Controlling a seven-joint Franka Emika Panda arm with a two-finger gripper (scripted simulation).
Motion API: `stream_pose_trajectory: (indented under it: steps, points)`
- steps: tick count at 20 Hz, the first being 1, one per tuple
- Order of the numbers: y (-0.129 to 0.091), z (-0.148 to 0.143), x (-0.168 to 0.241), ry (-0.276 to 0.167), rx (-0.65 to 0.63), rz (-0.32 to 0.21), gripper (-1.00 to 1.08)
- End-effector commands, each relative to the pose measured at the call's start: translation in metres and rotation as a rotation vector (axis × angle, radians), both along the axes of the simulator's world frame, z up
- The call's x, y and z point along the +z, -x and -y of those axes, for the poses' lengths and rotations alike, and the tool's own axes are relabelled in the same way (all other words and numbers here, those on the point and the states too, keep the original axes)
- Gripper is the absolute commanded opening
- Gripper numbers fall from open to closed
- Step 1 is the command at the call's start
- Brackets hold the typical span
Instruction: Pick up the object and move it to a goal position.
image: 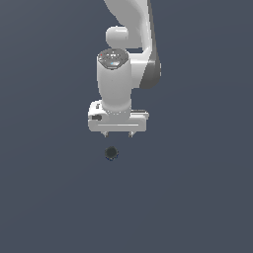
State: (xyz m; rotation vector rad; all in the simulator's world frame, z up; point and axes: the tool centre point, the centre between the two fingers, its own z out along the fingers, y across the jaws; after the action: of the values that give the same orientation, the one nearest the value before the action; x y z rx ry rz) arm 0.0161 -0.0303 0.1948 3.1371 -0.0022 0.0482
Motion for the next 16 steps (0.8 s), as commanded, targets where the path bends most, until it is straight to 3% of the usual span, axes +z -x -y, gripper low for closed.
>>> stream_pose_trajectory:
  steps: [1,9,16]
  points:
    - [0.000,0.000,0.000,0.000,0.000,0.000,1.00]
    - [-0.009,-0.015,0.021,0.001,0.004,0.047,1.00]
    - [-0.009,-0.015,0.022,0.002,0.008,0.048,1.00]
